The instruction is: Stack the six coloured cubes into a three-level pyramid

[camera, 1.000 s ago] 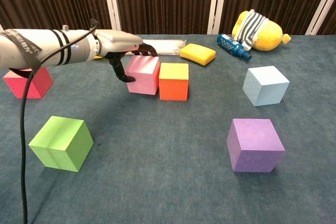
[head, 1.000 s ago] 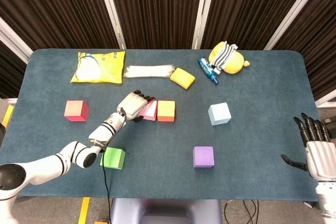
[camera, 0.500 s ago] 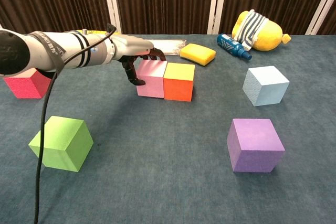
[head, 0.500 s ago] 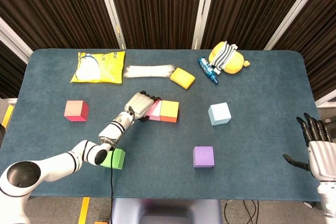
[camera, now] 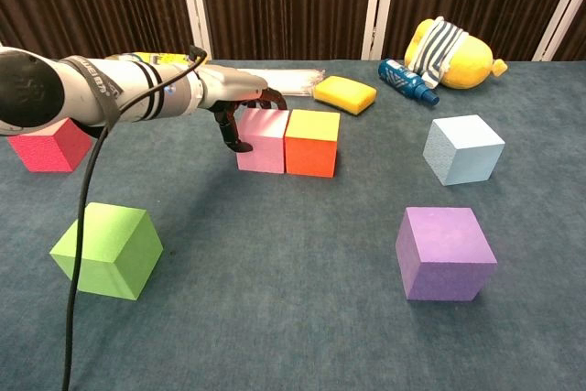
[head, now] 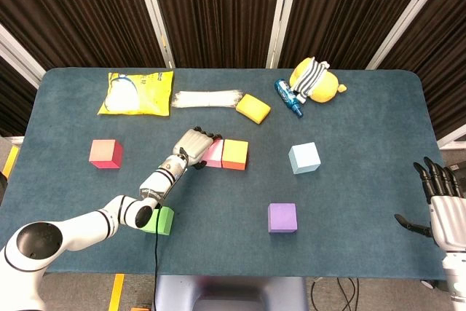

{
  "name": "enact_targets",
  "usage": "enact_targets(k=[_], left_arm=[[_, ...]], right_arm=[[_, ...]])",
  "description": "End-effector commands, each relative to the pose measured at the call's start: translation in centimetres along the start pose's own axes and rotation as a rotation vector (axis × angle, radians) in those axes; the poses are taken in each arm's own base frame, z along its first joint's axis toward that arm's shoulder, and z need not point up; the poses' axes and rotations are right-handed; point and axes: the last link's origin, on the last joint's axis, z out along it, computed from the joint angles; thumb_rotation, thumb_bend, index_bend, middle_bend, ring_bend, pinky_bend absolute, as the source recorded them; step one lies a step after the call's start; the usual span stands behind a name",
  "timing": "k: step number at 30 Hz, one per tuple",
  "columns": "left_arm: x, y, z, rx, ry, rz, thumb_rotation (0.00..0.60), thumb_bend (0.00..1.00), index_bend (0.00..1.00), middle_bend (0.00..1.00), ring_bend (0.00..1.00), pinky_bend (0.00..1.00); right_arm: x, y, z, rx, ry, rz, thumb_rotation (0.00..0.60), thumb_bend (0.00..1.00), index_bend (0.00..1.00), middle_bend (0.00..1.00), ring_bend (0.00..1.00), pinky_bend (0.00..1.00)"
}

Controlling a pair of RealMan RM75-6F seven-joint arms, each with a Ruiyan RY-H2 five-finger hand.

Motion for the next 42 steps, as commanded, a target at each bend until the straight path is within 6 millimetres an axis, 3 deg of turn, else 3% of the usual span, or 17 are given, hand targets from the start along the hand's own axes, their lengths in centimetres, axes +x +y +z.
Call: enact_targets(k=[1,17,29,35,42], left_arm=[[0.0,0.1,0.1,0.002,-0.005,-0.001,0.600,0.38,0.15,0.33,0.27,0.17],[0.3,0.1,0.0,0.020,-0.007,-0.022,0.600,0.38,0.13,0.31,0.27,0.17],[0.1,0.1,-0.3,0.027,-0.013,-0.038,0.600,0.38,0.00,0.16,0.15,0.20],[0.2,0.3,-0.5,0.024,-0.016,-0.037,0.600,0.38,0.00,0.04,0.01,0.19],[1.2,0.0,-2.1,0.020,0.022,-0.036,0.600,0.38,0.00,0.00,0.00,0.13]], right_arm=[[0.0,0.0,-0.1,-0.001,0.001,0.000,0.600,0.00,0.00,0.00,0.00,0.00],[0.2,0.1,-0.4,-0.004,0.008,0.001,0.600,0.00,0.00,0.00,0.00,0.00],[0.3,0.1,-0.4,0.005,0.012,0.006,0.600,0.00,0.00,0.00,0.00,0.00],[0.4,0.2,-0.5,0.004,0.015,0.009,0.600,0.00,0.00,0.00,0.00,0.00],[0.2,-0.8,0.8,0.077,-0.041,0.011,0.600,0.00,0.00,0.00,0.00,0.01]])
